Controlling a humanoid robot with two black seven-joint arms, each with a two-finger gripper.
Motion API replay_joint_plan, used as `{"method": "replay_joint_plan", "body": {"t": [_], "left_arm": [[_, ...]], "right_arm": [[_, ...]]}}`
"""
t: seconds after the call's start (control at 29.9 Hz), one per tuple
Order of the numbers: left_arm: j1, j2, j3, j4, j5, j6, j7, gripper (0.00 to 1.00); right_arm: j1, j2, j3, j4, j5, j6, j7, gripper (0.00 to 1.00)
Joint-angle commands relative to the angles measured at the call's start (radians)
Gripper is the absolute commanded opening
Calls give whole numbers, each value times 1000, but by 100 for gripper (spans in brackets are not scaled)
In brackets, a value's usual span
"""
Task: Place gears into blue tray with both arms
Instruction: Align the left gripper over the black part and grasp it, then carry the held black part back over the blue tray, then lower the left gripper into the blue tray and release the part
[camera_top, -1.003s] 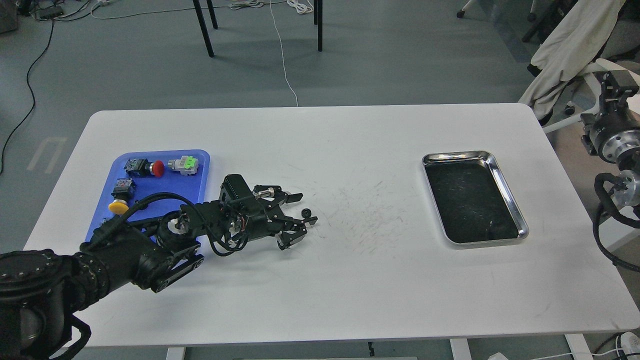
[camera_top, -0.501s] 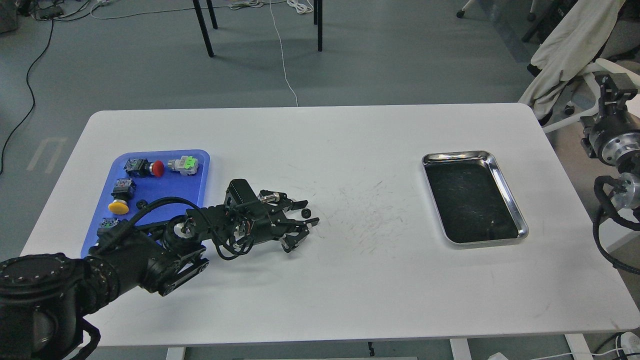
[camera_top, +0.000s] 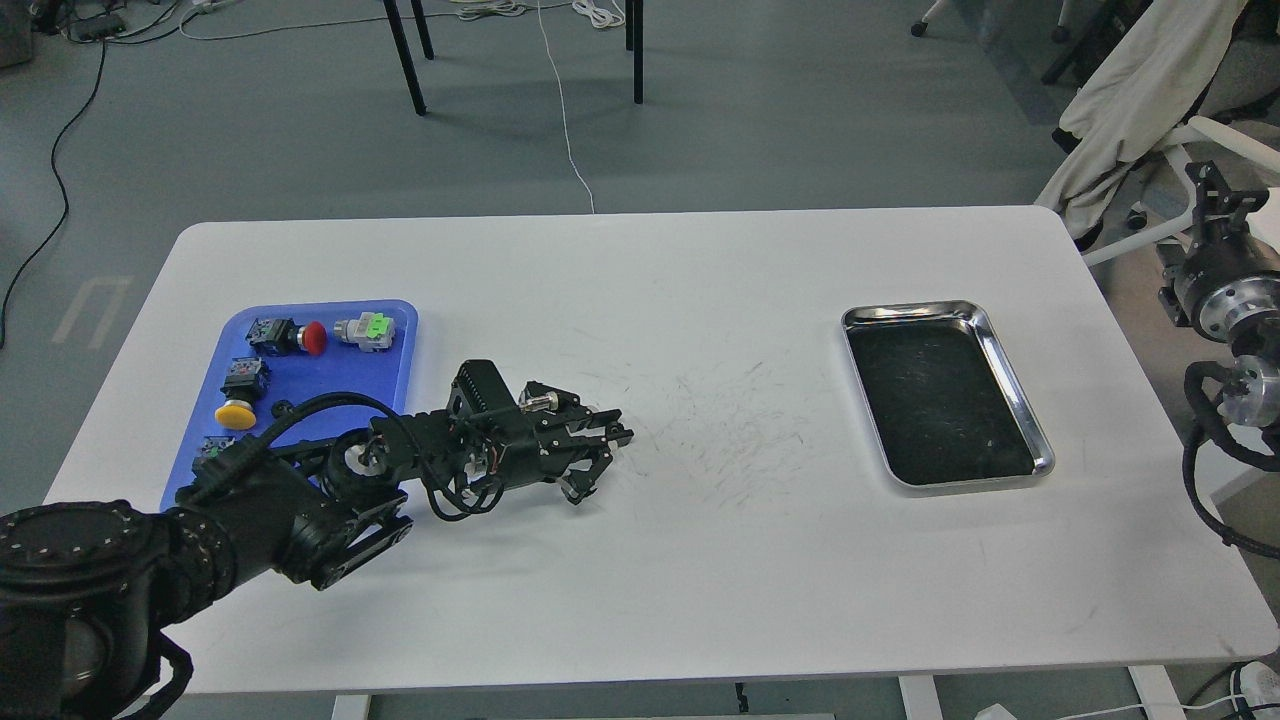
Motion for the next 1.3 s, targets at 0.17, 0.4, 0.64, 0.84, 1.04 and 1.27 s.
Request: {"method": "replay_joint_plan", "body": {"t": [0.17,0.4,0.64,0.84,1.04,1.27], "left_arm": [[-32,61,-2,-12,-3,0,0,6],[-101,152,-3,-17,-8,-1,0,6],[-166,326,-3,-67,-46,-8,0,6],[-82,469,-2,-90,-63,3,0,6],[35,543,-5,-123,-69,51,0,6],[75,531,-13,-113,-98,68,0,6]], "right_arm": [[-11,0,5,0,-2,0,2,94],[-21,35,5,-49,-3,8,3,95],[-27,37,3,-49,-5,12,5,95],[-28,39,3,-49,-5,14,5,95],[-28,37,0,-50,-6,14,6,95],[-28,37,-6,-49,-6,14,5,95]]}}
